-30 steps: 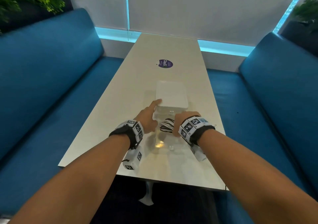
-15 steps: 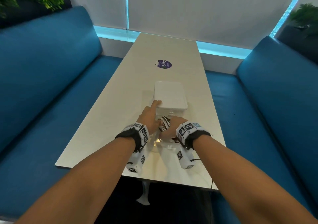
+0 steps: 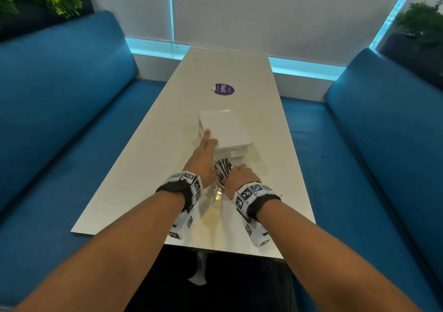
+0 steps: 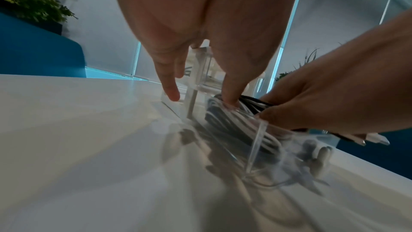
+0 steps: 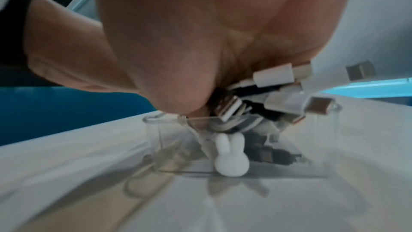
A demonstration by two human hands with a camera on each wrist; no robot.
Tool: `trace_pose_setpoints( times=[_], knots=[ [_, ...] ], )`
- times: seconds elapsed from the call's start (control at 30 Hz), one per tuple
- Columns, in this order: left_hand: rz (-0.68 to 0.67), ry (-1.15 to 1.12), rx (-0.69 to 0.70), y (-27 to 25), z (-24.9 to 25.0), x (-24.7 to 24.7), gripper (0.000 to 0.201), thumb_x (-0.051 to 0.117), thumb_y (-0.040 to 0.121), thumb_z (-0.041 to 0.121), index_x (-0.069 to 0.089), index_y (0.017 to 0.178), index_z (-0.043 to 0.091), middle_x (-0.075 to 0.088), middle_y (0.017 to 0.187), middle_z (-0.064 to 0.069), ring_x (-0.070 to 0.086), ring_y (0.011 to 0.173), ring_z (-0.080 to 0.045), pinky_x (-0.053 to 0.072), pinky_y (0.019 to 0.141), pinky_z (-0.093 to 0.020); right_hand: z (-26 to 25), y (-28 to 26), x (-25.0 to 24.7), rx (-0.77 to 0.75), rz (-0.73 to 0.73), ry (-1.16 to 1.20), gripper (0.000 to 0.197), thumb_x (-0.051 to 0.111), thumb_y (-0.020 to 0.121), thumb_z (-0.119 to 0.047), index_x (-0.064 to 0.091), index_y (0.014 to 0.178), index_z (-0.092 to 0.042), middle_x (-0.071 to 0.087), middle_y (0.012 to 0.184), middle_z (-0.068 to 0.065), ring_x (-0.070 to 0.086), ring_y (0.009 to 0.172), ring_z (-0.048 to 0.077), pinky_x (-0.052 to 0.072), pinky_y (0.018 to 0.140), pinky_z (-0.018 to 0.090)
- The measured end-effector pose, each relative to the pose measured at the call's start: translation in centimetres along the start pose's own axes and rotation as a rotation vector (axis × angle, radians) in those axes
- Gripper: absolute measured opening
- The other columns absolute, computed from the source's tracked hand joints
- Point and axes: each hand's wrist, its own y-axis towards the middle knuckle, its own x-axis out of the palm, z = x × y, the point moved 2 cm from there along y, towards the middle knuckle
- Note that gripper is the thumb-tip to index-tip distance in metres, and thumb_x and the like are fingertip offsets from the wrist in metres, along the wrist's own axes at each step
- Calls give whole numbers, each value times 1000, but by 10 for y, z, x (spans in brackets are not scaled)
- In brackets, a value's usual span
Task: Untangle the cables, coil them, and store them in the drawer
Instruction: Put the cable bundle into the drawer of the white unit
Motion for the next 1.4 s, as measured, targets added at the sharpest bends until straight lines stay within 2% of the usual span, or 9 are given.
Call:
trace_pose_setpoints(
  times=[0.1, 0.2, 0.33, 0.6, 0.8, 1.0, 1.1, 1.3, 1.4],
  knots=[
    [-23, 16, -8, 1, 4, -2, 85, 75, 79, 3, 25, 147, 18, -11, 166, 6, 53, 126, -30, 54, 90, -41, 1, -2, -5, -79, 92, -262, 58, 34, 99, -52, 54, 131, -9, 41, 137, 10, 36, 127, 28, 31, 102, 40],
    [-61, 28, -11, 4, 3, -3, 92, 74, 77, 2, 17, 148, 17, -7, 166, 6, 55, 124, -31, 54, 91, -45, 1, -1, -9, -102, 81, -223, 69, 21, 98, -59, 63, 122, -10, 44, 135, 11, 39, 124, 29, 34, 96, 42],
    [-53, 11, 8, 5, -3, -3, 91, 74, 82, 7, 15, 150, 20, 3, 167, 5, 56, 124, -30, 53, 94, -43, -1, -4, -19, -122, -6, -145, 44, 32, 104, -39, 67, 105, -12, 67, 112, 9, 62, 102, 27, 48, 81, 35],
    [9, -50, 17, 14, -1, -11, 94, 71, 88, 16, 7, 157, 11, 22, 163, -5, 48, 134, -26, 46, 104, -40, 0, 3, -20, -28, -12, -109, 40, 35, 105, -38, 57, 122, -9, 59, 124, 9, 60, 111, 27, 46, 82, 36],
    [62, 71, 8, 26, 6, -9, 75, 84, 73, 20, 33, 128, 12, 38, 133, -7, 61, 91, -37, 46, 66, -39, 13, 10, -16, -15, -52, 145, 64, 27, 99, -60, 60, 116, -8, 62, 119, 13, 62, 102, 32, 42, 76, 36],
    [-4, 141, 7, 36, 3, -10, 94, 85, 74, 26, 31, 151, 29, 22, 152, -4, 50, 115, -39, 46, 100, -46, 31, 22, -29, 82, 53, 322, 42, 66, 84, -56, 57, 95, -17, 66, 98, 7, 59, 79, 27, 45, 68, 30],
    [-2, 93, -11, 36, -2, -8, 89, 84, 75, 19, 36, 149, 29, 17, 157, -4, 48, 123, -40, 43, 107, -45, 30, 27, -25, 191, 39, 412, 78, 76, 67, -64, 49, 119, -12, 63, 115, 9, 60, 103, 31, 52, 86, 38],
    [-46, 27, 36, 39, -5, -8, 81, 77, 81, 9, 36, 147, 30, 5, 165, -2, 39, 141, -33, 42, 108, -42, 45, 38, -12, 361, -33, 433, 133, 76, 52, -79, 19, 149, -7, 32, 150, 17, 32, 139, 37, 34, 109, 50],
    [-90, 10, 99, 42, -4, -11, 80, 75, 81, 5, 37, 148, 28, 6, 165, 0, 34, 144, -27, 41, 103, -36, 48, 44, 0, 292, -136, 584, 116, 75, 59, -76, 36, 144, -8, 52, 140, 14, 54, 124, 33, 47, 99, 42]
  ],
)
